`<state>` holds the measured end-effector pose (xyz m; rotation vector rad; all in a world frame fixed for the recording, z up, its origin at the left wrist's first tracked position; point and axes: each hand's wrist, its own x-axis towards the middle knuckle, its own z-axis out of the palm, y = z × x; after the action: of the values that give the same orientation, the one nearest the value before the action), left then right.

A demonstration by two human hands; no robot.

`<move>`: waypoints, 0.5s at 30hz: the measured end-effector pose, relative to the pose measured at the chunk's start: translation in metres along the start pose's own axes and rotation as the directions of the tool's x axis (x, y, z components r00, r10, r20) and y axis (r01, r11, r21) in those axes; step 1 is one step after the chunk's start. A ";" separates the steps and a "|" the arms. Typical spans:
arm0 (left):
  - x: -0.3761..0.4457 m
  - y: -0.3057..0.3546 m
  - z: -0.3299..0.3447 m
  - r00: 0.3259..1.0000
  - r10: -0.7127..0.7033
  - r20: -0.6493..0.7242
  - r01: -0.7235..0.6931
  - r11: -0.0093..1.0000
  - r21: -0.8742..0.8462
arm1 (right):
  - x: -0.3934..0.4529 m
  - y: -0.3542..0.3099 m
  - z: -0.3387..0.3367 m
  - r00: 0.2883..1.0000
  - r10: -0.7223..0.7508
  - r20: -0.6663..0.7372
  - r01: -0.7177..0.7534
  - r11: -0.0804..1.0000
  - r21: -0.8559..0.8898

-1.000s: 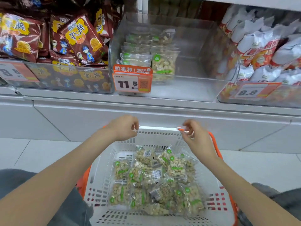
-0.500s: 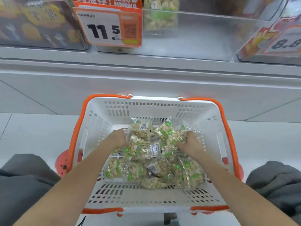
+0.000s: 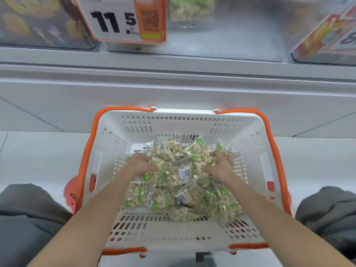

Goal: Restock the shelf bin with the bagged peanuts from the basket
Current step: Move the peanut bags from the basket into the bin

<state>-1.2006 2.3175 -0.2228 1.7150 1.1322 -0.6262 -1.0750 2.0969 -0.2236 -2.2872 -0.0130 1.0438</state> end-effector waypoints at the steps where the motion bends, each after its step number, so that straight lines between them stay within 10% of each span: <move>1: -0.003 0.003 -0.006 1.000 0.006 -0.017 -0.006 1.000 0.004 | -0.004 -0.004 -0.002 1.000 0.002 0.020 -0.003 0.999 0.041; 15: -0.166 0.127 -0.115 0.931 0.366 -0.023 -0.362 0.927 0.101 | -0.105 -0.121 -0.108 0.903 -0.378 0.205 0.333 0.916 0.224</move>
<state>-1.1695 2.3396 0.0130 1.9653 0.7891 -0.4182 -1.0443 2.1108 -0.0336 -1.8841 -0.4073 1.0719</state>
